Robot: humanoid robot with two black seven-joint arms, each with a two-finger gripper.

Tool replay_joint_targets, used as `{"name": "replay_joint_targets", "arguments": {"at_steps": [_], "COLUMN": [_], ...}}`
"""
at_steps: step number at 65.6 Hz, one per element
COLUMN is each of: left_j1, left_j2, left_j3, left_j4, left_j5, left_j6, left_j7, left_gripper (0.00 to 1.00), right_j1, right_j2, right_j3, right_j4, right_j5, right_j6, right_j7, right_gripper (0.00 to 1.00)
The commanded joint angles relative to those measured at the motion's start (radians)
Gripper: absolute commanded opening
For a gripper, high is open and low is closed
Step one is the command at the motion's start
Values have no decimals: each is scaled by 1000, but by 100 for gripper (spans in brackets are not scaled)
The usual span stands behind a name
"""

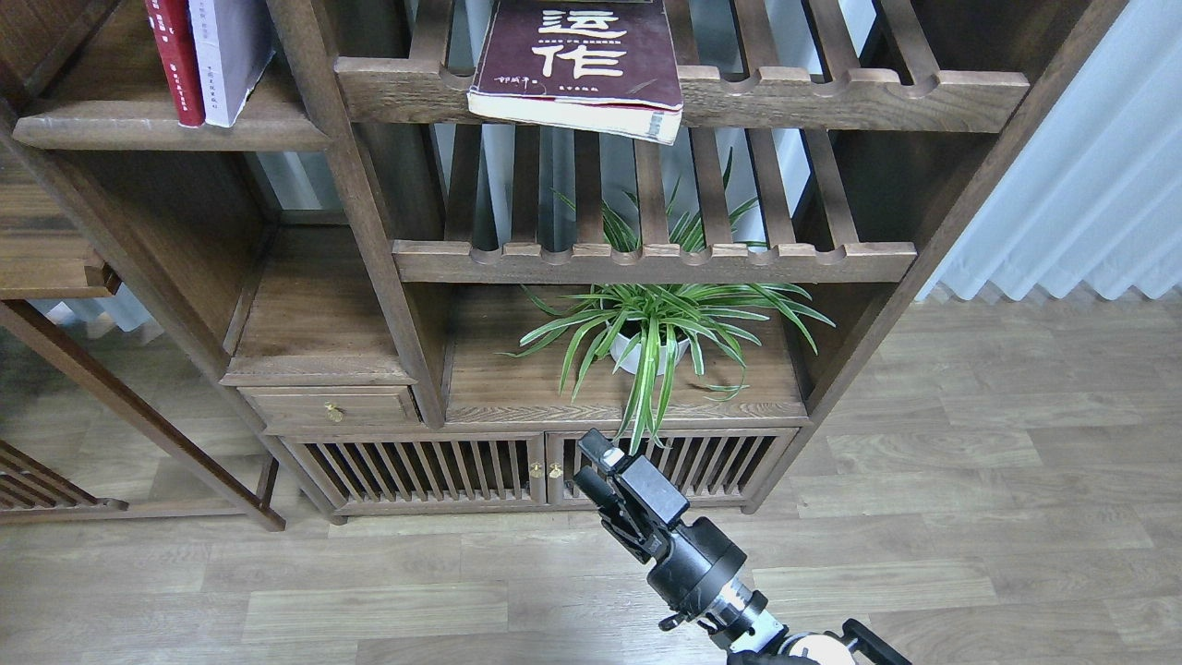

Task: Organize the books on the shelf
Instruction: 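Push the red book upright beside the white book with the left gripper, then reach the right gripper up and tip the dark red book off the top shelf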

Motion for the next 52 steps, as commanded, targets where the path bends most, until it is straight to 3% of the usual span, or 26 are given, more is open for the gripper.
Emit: {"name": "replay_joint_targets", "arguments": {"at_steps": [1,13,24,35,42,52], "left_j1": [68,173,327,447,593,722], "left_j2": [39,117,168,160,166,156], "left_j3": [-24,-51,-157,-252,-298,-326], "left_j4": [-74,-206,-350,-436,-534,-577], "left_j5": [-36,-113,-122,-135,-210,-228], "left_j6": [0,0,0,0,0,0], "left_j7": [0,0,0,0,2,-7], "left_gripper": [74,74,74,75,75,80], "right_j1": [3,11,18,40,64,83], "right_j2": [0,0,0,0,0,0], "right_j3": [5,7,7,36,42,50], "right_j4": [-2,-3,-5,-6,-5,-5], "right_j5": [-2,-2,-1,-1,-1,-1], "right_j6": [0,0,0,0,0,0], "right_j7": [0,1,3,3,3,3], "right_gripper": [100,100,100,100,100,100]}}
